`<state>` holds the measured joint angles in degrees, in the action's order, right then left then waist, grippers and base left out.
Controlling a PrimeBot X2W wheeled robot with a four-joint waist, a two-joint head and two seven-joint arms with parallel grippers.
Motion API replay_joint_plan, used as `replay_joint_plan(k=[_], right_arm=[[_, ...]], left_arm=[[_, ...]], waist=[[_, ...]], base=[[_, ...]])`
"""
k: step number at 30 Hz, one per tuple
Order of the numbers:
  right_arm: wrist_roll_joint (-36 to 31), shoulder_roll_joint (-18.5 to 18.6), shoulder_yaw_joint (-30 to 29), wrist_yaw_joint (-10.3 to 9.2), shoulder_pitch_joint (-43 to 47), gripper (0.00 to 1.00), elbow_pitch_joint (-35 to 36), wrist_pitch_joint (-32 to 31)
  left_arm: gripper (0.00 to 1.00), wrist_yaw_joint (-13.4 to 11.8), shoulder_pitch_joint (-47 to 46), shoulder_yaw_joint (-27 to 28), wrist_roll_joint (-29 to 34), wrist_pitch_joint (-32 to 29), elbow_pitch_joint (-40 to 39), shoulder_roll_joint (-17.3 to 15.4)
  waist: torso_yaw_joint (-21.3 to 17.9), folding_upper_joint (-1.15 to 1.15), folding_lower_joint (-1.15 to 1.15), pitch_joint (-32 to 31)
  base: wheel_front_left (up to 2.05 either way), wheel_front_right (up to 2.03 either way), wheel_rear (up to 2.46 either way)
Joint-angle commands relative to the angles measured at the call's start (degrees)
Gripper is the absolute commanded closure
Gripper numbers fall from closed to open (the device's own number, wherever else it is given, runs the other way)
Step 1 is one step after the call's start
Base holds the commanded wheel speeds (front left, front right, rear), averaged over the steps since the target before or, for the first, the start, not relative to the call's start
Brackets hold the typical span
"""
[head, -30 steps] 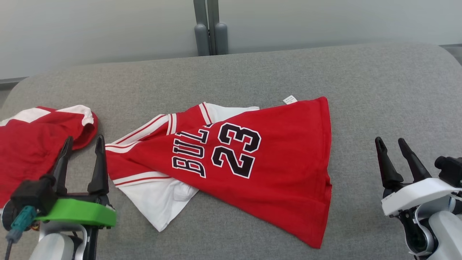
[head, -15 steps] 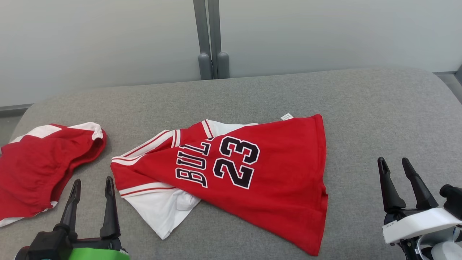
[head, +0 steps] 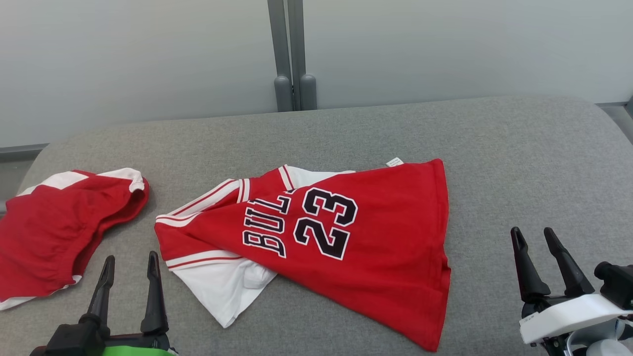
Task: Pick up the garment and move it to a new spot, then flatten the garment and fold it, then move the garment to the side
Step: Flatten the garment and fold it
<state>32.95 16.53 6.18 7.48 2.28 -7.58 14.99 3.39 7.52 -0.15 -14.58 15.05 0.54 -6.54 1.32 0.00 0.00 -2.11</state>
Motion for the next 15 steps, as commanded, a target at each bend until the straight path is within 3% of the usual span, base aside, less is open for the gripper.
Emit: replay_joint_plan(k=[1,15], right_arm=[[-0.35,0.25,0.12,0.03,-0.27,0.00,-0.16,0.24],[0.77,1.42,1.34,0.03,-0.85,0.00,-0.66,0.25]], left_arm=[[0.00,0.40,-0.47,0.37,0.50,0.17,0.09,0.19],[0.00,2.10,-1.16,1.37,1.87,0.17,1.44,2.15]], waist=[[0.01,0.00,0.00,-0.03],[0.25,0.00,0.00,0.31]], base=[[0.00,0.00,0.00],[0.00,0.00,0.00]])
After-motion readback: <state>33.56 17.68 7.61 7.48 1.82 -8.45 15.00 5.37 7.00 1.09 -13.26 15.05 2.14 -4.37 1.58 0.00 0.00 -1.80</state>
